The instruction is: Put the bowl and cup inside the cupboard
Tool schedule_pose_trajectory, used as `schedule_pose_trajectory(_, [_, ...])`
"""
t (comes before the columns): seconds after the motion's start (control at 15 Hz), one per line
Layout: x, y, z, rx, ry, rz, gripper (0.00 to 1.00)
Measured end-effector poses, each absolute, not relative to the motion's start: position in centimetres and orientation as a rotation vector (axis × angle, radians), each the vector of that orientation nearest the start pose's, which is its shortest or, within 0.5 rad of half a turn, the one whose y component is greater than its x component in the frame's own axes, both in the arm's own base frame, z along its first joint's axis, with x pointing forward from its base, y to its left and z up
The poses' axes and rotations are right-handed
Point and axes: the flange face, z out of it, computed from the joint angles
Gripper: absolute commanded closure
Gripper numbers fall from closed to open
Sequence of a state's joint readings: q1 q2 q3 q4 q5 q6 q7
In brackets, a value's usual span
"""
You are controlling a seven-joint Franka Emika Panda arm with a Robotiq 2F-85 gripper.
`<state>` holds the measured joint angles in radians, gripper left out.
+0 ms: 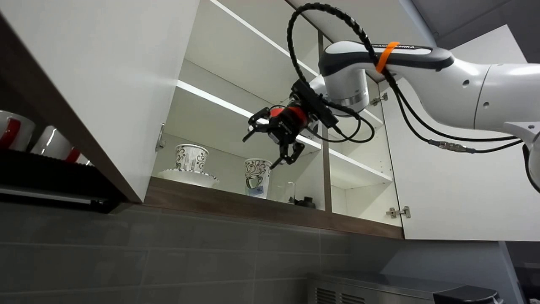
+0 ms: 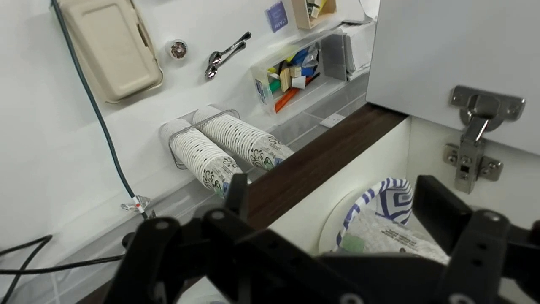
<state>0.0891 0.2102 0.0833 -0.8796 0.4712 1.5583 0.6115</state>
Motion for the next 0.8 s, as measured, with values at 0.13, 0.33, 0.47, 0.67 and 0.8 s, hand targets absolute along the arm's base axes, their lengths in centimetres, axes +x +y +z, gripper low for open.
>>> schedule_pose_trajectory(0.13, [53.9,13.5,84.0,-2.511,0.296,-0.33,0.0])
schedule_pose_trajectory(0.33, [52.1,13.0,85.0,-2.55,0.174,-0.377,0.0])
schedule_pose_trajectory(0.47, [51.4,12.7,85.1,-2.59,0.095,-0.411,0.0])
schedule_pose_trajectory(0.67, [51.1,12.6,85.2,-2.606,0.055,-0.428,0.0])
schedule_pose_trajectory(0.8, [51.2,12.6,85.1,-2.606,0.055,-0.427,0.0])
